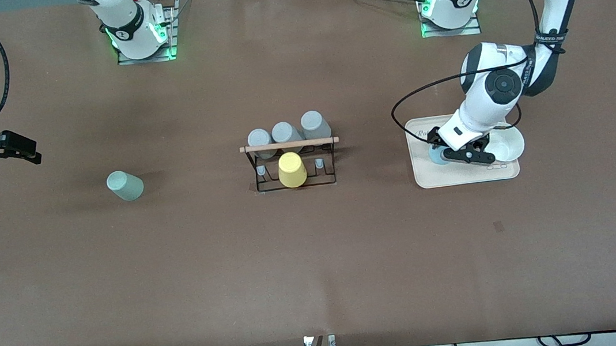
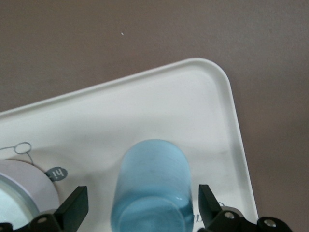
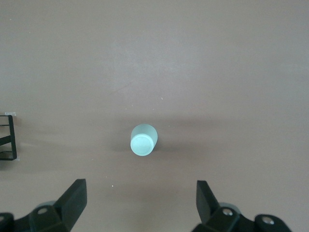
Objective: Hang scattered cups on rack with three cups
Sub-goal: 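Close the left gripper on the light blue cup and lift it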
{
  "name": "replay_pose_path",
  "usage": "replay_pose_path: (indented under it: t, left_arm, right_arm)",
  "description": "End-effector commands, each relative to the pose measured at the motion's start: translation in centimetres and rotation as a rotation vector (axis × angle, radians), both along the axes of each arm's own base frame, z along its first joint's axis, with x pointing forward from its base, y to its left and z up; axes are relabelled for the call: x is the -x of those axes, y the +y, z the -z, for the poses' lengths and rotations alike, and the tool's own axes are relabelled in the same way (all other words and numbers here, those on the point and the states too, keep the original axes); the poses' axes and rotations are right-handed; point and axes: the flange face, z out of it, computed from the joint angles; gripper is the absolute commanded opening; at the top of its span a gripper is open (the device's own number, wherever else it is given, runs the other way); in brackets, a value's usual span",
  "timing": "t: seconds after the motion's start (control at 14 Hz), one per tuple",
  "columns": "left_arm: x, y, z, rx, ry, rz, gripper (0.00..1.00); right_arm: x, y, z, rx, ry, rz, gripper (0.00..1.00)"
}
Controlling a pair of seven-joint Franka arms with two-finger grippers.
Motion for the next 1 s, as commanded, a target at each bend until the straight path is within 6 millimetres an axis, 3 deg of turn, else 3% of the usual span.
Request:
replay_pose_path:
  t: [0.0,0.14,0.43,0.64,0.93]
  left_arm:
    - [0.5,0.1,0.2,0.013,0.0,0.01,0.96]
    - [0.6,0.1,0.7,0.011,0.011,0.01,0.88]
    - [0.5,0.0,0.5,0.012,0.01,0.01,0.39]
    - [-1.2,-0.3,-2.5,0.022,-0.053,0.004,0.36]
    - [-6.0,-2.5,-11.0,0.004,-0.002,0.017,0.37]
  right_arm:
    - [0.4,-0.2,-0.5,0.012,-0.006,-0.007,1.0]
    - [0.4,0.1,-0.6,0.033,-0.007,-0.018,1.0]
    - [0.4,0.0,-0.6,0.038,-0.005,-0.014,1.0]
    - [0.5,-0.1,-0.6,0.038,-0.005,-0.011,1.0]
    - [0.4,-0.1,-0.6,0.038,-0.003,-0.013,1.0]
